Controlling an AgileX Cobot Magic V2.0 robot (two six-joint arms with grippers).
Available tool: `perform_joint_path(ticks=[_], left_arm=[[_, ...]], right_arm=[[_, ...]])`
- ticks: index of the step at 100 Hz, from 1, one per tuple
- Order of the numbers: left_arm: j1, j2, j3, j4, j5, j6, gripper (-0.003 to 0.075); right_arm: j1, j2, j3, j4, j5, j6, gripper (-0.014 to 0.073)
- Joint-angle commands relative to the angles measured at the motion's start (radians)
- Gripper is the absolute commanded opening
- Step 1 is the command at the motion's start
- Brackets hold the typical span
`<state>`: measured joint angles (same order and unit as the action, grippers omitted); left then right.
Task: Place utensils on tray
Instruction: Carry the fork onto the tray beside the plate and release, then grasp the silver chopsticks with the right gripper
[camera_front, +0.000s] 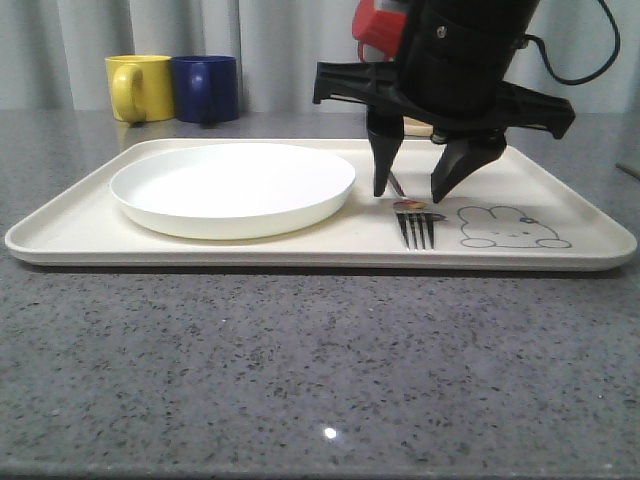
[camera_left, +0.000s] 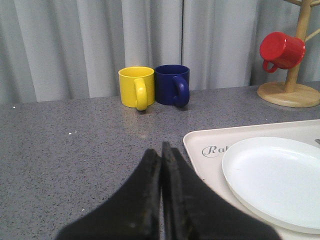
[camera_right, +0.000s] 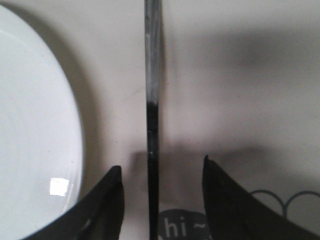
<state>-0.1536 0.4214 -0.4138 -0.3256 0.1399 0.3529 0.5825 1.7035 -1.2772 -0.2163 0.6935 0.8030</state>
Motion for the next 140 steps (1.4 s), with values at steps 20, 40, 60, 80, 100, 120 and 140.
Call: perform_joint_path(ticks=[20,40,60,80,100,120,140], left_arm=[[0.008,0.007,-0.028,-0.006,-0.073,-0.004,-0.0018],[0.008,0.007,-0.028,-0.006,-0.073,-0.004,-0.0018],[0.008,0.007,-0.028,-0.006,-0.073,-0.004,-0.0018],[0.008,0.007,-0.028,-0.006,-0.073,-0.004,-0.0018],[0.008,0.007,-0.028,-0.006,-0.073,-0.004,-0.0018],[0.008,0.007,-0.028,-0.006,-0.073,-0.004,-0.0018],[0.008,0.007,-0.028,-0.006,-0.073,-0.004,-0.0018]], right_arm=[[-0.037,-0.176,-0.027,-0.045,0.012,-0.071,0.0384],[-0.173,-0.253,-0.027,-0.04,0.118,-0.208,0.0384],[-0.347,-0.276,-0.025,0.015,0.155,-0.357,0.0384],[-0.51,-0.275,-0.004,0.151,0.145,-0.53,0.0384],[-0.629,-0.264,0.024,0.222,0.122,-0.661,0.0384],[-0.644,-0.216,0.042,0.244,0.086,-0.701,0.0384],[-0.644,-0.156,0.042,0.244,0.071,-0.708,0.0384]])
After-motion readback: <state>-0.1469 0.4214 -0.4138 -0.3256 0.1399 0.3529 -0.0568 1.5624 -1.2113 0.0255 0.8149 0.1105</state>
